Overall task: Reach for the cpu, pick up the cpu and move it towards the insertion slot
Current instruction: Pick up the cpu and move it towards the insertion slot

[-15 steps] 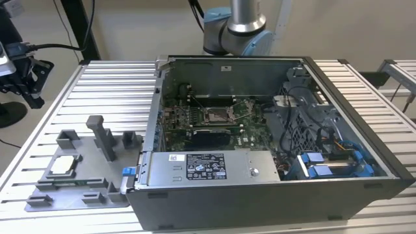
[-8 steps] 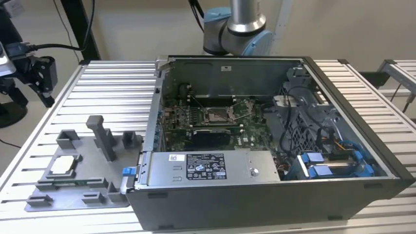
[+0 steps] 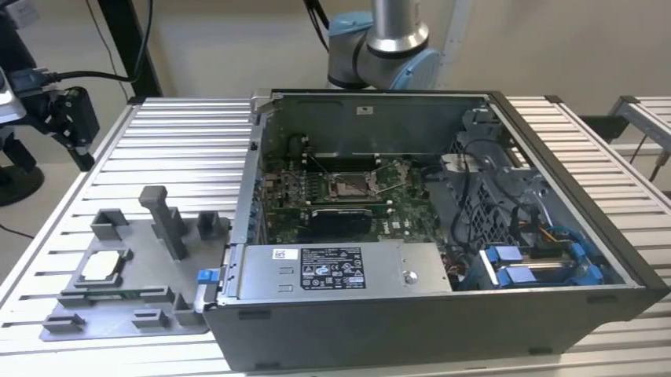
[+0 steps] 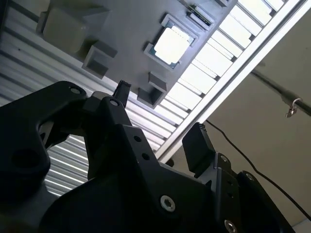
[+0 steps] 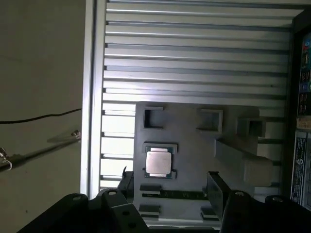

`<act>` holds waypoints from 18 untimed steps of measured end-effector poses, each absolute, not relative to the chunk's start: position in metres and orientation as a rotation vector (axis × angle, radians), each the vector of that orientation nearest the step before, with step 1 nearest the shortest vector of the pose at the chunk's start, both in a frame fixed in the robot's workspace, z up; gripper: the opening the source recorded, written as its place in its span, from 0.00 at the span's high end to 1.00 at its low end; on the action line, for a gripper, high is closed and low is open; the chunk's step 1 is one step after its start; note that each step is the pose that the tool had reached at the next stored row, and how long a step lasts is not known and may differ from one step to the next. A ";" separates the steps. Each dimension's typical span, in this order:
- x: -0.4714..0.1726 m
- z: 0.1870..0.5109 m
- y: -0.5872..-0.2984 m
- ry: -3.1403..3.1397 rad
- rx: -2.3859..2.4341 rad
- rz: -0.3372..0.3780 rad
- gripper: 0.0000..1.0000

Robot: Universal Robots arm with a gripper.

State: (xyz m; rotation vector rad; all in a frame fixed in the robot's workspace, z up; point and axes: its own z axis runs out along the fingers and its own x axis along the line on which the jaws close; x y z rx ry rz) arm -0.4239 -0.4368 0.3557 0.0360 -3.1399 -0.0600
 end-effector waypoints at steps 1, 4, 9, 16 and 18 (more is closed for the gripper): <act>-0.424 0.356 -0.437 -3.140 0.036 -0.060 0.00; -0.424 0.356 -0.437 -3.140 0.036 -0.060 0.00; -0.424 0.354 -0.437 -3.140 0.036 -0.060 0.00; -0.424 0.346 -0.437 -3.140 0.036 -0.060 0.00; -0.424 0.344 -0.437 -3.140 0.036 -0.060 0.00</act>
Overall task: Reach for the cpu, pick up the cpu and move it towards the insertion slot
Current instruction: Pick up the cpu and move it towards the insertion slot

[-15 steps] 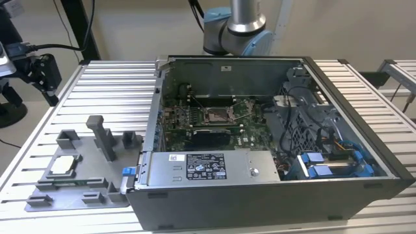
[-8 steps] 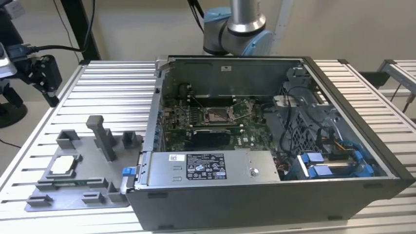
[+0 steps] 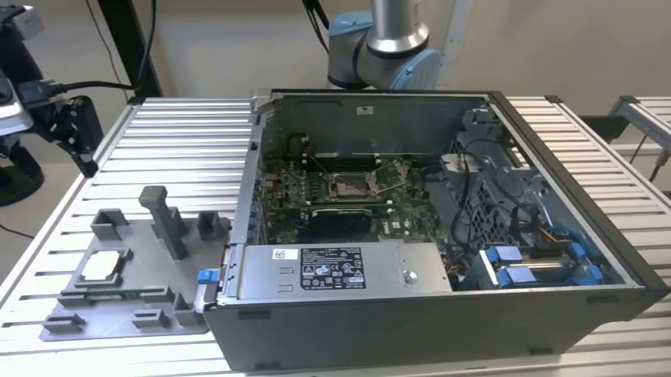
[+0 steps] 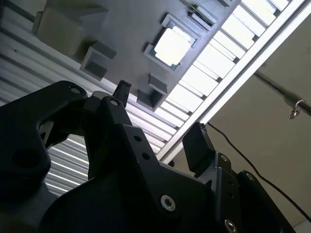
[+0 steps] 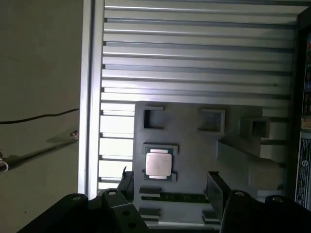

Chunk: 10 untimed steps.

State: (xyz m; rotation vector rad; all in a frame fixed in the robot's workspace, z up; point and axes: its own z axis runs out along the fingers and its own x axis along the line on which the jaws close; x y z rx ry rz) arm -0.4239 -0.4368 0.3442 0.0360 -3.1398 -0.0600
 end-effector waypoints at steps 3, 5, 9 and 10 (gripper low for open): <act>-0.424 0.342 -0.437 -3.140 0.036 -0.060 0.00; -0.424 0.340 -0.437 -3.140 0.036 -0.060 0.00; -0.424 0.337 -0.437 -3.140 0.036 -0.060 0.00; -0.424 0.336 -0.437 -3.140 0.036 -0.060 0.00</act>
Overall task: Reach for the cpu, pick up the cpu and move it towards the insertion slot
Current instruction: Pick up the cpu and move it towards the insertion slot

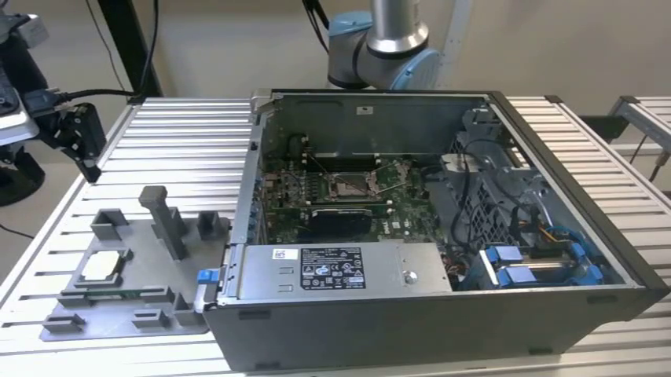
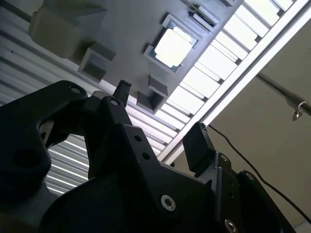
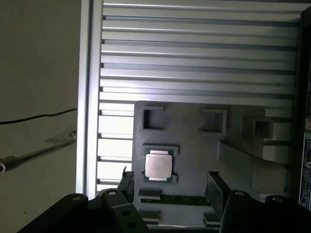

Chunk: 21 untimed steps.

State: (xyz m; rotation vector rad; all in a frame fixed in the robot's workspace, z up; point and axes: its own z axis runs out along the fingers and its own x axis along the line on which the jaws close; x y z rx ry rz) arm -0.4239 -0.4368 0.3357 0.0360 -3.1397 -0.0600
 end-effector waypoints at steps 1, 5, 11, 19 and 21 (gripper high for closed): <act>-0.424 0.335 -0.437 -3.140 0.036 -0.060 0.00; -0.424 0.331 -0.437 -3.140 0.036 -0.060 0.00; -0.424 0.327 -0.437 -3.140 0.036 -0.060 0.00; -0.424 0.326 -0.437 -3.140 0.036 -0.060 0.00; -0.424 0.324 -0.437 -3.140 0.036 -0.060 0.00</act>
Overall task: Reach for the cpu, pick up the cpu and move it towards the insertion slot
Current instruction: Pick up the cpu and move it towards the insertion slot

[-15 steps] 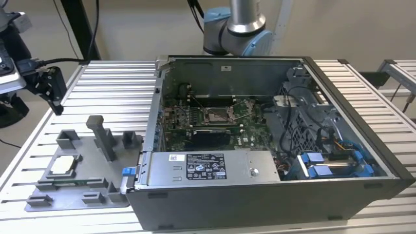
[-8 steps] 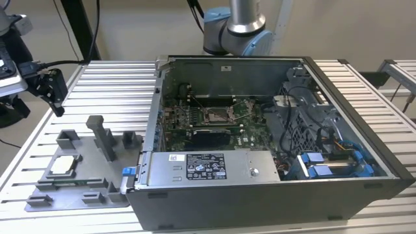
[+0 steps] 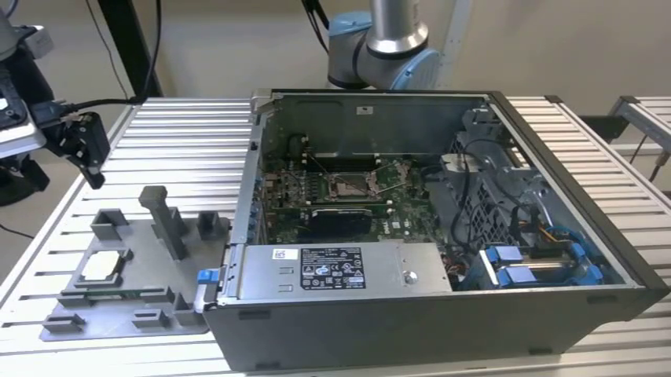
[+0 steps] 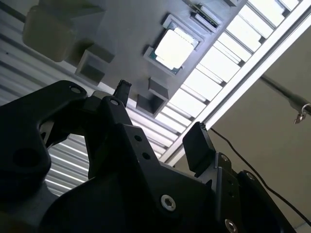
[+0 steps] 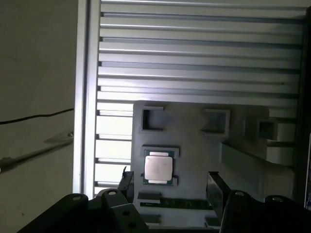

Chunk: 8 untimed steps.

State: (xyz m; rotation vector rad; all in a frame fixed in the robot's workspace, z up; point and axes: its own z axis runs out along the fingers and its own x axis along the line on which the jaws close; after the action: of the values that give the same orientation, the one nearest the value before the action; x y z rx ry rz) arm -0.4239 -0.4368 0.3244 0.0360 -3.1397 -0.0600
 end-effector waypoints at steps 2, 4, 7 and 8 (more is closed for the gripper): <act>-0.424 0.323 -0.437 -3.140 0.036 -0.060 0.00; -0.424 0.322 -0.437 -3.140 0.036 -0.060 0.00; -0.424 0.319 -0.437 -3.140 0.036 -0.060 0.00; -0.424 0.319 -0.437 -3.140 0.036 -0.060 0.00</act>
State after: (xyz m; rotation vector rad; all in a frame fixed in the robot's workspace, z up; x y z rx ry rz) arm -0.4240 -0.4368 0.3188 0.0359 -3.1398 -0.0600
